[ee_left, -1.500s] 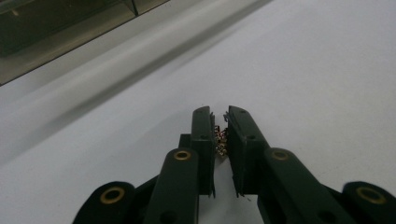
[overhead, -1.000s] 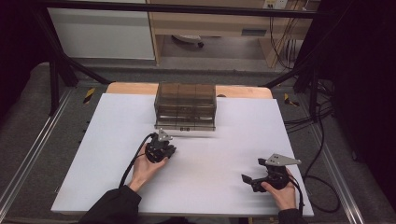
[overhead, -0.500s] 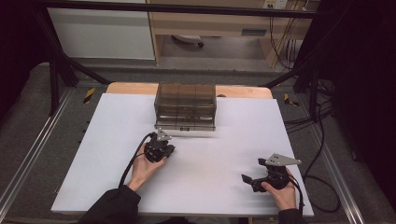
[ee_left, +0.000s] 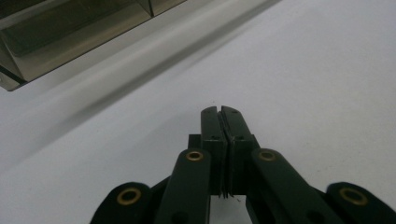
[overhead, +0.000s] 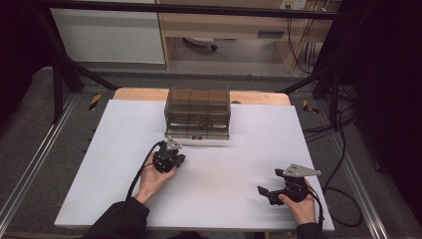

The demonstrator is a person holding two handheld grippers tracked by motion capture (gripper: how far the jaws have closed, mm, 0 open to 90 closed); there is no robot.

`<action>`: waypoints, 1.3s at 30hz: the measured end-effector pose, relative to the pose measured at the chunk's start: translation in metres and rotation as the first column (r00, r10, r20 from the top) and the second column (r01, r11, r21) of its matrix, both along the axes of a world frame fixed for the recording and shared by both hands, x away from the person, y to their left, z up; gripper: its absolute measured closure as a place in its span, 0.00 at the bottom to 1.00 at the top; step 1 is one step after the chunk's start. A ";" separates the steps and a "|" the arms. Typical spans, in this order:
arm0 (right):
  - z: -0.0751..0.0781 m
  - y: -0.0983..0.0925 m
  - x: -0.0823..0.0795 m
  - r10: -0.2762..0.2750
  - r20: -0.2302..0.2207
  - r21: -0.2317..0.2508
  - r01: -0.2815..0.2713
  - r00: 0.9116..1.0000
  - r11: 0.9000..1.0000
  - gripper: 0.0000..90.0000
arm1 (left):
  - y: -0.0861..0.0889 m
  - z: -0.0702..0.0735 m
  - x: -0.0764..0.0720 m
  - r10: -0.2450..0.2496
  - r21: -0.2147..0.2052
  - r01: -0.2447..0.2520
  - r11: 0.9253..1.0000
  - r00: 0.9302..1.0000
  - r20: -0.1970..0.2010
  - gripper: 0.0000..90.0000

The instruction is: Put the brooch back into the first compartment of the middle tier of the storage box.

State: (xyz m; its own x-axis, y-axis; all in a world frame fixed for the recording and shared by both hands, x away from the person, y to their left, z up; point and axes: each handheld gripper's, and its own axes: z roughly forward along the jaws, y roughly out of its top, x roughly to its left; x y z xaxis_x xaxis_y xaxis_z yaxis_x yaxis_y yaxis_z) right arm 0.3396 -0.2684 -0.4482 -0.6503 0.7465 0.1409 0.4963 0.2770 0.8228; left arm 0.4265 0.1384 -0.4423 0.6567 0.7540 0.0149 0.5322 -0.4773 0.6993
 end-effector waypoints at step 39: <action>0.000 0.000 0.000 0.002 -0.001 0.002 -0.002 1.000 1.000 0.01 | 0.017 0.024 -0.005 0.011 -0.061 -0.010 0.998 1.000 0.022 0.98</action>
